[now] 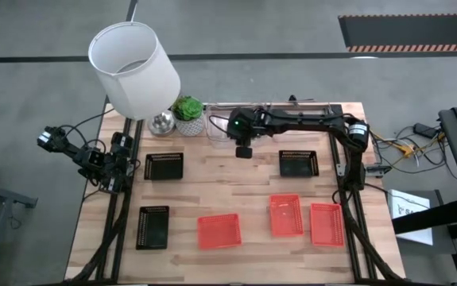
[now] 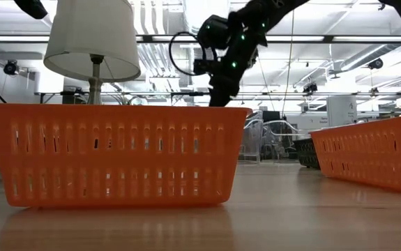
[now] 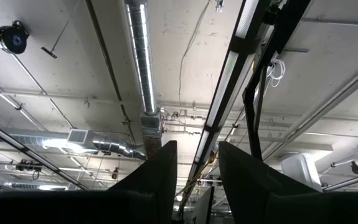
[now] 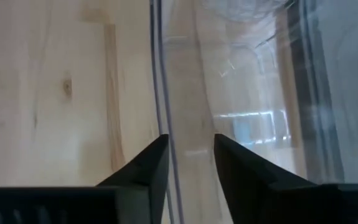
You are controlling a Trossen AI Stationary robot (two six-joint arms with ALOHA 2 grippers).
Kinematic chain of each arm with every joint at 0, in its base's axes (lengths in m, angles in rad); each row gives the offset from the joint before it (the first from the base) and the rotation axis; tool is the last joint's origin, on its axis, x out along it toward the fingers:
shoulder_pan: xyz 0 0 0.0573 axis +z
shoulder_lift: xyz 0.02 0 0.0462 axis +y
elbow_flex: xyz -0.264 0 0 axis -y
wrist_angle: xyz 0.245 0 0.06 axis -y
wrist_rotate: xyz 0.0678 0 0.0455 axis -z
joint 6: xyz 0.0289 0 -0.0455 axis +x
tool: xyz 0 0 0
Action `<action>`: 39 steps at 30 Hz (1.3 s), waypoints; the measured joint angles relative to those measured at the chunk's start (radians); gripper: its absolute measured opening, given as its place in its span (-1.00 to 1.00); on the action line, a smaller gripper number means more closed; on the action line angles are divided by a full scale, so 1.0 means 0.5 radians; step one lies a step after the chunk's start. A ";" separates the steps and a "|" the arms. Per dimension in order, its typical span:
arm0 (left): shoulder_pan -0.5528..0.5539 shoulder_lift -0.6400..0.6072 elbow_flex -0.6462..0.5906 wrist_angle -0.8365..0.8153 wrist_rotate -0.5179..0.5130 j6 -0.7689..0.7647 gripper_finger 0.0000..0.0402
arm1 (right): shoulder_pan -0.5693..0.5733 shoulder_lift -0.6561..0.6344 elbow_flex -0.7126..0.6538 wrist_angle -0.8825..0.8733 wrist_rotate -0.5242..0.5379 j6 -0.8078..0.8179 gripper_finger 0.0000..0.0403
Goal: Stack baskets by color
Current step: Stack the bottom transparent bin on the top left transparent bin, then stack the top right black bin on the top left black bin
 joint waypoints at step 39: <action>0.051 1.269 0.858 -0.806 -0.975 -0.578 -0.49 | 0.890 -1.728 -1.885 1.413 0.451 0.447 -0.59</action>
